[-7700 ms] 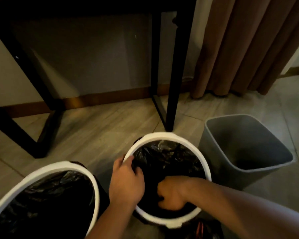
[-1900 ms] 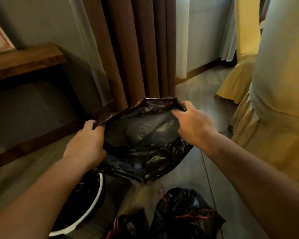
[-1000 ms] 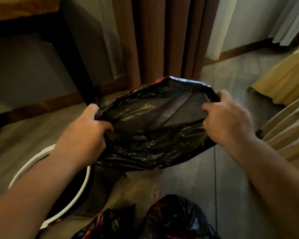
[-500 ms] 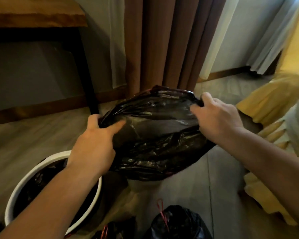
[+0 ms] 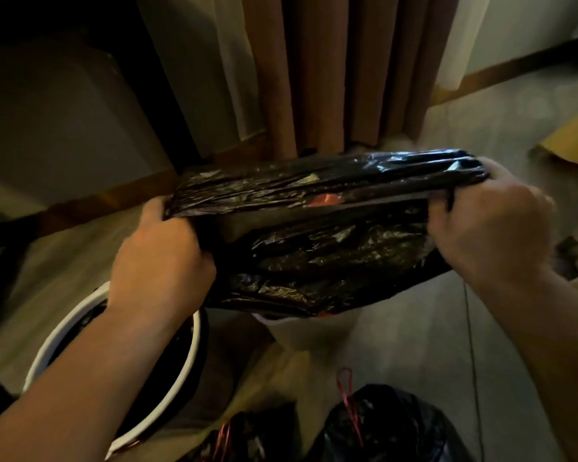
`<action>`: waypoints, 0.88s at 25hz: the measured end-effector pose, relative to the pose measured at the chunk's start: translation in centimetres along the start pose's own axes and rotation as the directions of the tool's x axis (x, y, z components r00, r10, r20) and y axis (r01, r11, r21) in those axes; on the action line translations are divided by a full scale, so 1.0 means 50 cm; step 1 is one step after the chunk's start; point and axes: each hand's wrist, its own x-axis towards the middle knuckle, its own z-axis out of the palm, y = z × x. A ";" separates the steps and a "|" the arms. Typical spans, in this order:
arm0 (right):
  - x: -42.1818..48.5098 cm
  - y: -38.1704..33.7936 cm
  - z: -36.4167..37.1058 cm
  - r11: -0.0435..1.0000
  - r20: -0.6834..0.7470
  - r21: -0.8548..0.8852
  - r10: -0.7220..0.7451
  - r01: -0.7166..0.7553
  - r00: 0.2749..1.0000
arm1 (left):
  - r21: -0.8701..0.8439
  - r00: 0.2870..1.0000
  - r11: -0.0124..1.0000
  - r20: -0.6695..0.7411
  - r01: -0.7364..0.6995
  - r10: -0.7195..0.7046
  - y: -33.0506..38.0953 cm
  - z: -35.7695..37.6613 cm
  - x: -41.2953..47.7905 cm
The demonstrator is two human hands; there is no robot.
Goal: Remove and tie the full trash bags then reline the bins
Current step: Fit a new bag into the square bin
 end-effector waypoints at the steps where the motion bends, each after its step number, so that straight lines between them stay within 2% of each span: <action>1: -0.006 0.004 -0.003 1.000 -0.005 0.008 -0.004 0.004 1.000 | 0.006 0.999 1.000 -0.030 0.012 -0.012 0.003 -0.002 -0.003; 4: -0.019 0.022 -0.008 0.996 0.003 0.049 -0.077 0.077 0.997 | 0.075 0.996 0.996 -0.083 0.038 -0.032 0.001 -0.003 -0.002; 7: -0.028 0.027 -0.006 0.997 0.102 0.004 -0.081 0.081 0.991 | 0.108 0.995 0.993 -0.092 0.042 -0.033 -0.001 -0.004 -0.001; 9: -0.030 0.027 -0.004 0.998 0.160 -0.013 -0.063 0.066 0.985 | 0.120 0.996 0.993 -0.093 0.004 0.008 0.007 -0.007 0.000; 13: -0.019 0.018 -0.015 0.997 0.171 0.019 -0.079 0.077 0.982 | 0.066 0.991 0.993 -0.079 -0.103 0.108 0.012 -0.010 0.019; 16: -0.029 0.029 -0.009 0.999 0.254 0.045 0.005 -0.017 0.967 | -0.007 0.977 0.977 -0.022 -0.212 0.211 0.003 0.004 0.024; 19: -0.043 0.053 -0.007 0.979 0.336 0.129 0.109 -0.161 0.936 | 0.034 0.968 0.970 0.080 -0.240 0.236 0.002 0.025 0.009; 22: -0.054 0.056 -0.017 1.000 0.265 0.024 -0.012 0.006 0.964 | 0.074 0.972 0.971 0.066 -0.229 0.224 0.017 0.043 0.004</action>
